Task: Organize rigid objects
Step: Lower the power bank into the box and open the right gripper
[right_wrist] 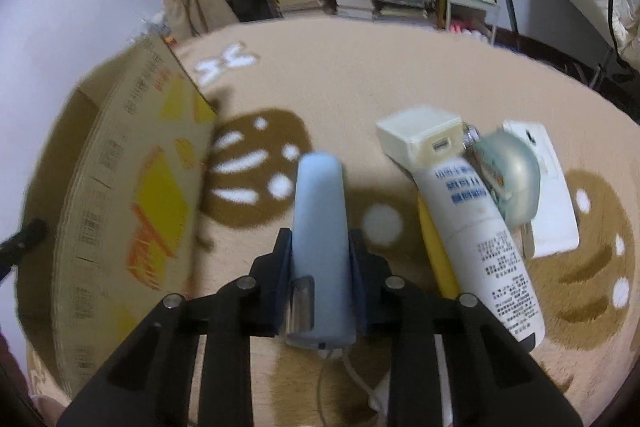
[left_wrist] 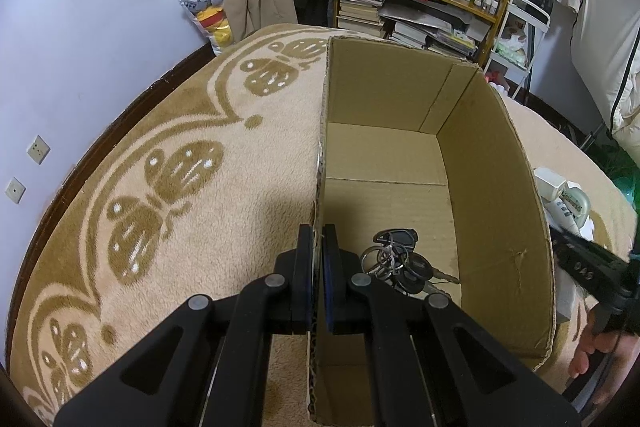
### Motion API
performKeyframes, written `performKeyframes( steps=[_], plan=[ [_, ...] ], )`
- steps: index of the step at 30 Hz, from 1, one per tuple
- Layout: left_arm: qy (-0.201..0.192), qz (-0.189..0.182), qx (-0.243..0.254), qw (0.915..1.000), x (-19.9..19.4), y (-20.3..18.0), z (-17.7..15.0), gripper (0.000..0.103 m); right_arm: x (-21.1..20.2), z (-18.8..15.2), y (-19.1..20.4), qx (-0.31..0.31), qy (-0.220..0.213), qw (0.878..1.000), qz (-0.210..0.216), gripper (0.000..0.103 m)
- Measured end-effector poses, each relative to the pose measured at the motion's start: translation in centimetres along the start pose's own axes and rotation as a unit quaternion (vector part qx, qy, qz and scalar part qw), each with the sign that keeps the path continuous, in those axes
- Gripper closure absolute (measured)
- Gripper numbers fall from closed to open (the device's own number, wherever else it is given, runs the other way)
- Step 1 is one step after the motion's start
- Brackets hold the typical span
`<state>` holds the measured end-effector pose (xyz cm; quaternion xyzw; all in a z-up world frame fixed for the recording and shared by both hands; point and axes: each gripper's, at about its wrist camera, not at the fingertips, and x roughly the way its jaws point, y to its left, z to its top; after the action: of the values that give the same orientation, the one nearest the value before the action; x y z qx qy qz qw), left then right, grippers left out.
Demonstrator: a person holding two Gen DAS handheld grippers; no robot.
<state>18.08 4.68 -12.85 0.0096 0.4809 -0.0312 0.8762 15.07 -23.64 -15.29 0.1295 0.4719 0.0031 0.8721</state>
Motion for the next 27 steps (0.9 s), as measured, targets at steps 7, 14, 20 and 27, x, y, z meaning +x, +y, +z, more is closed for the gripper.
performKeyframes(
  steps=[7, 14, 20, 27],
  plan=[
    [0.004, 0.004, 0.002, 1.0, -0.1, -0.2, 0.0, 0.099, -5.1, 1.5, 3.3, -0.015, -0.089, 0.996, 0.024, 0.074],
    [0.004, 0.003, 0.0, 1.0, -0.1, -0.1, 0.0, 0.099, -8.7, 2.5, 7.2, -0.045, -0.15, 0.984, 0.081, 0.074],
    [0.009, -0.004, -0.015, 0.9998, -0.2, 0.1, 0.1, 0.099, -7.4, 1.6, 10.2, -0.076, -0.133, 0.984, 0.096, 0.074],
    [0.008, -0.002, -0.012, 0.9999, -0.2, 0.0, 0.0, 0.099, -2.9, 1.0, 12.8, -0.109, -0.067, 0.988, 0.089, 0.074]
  ],
)
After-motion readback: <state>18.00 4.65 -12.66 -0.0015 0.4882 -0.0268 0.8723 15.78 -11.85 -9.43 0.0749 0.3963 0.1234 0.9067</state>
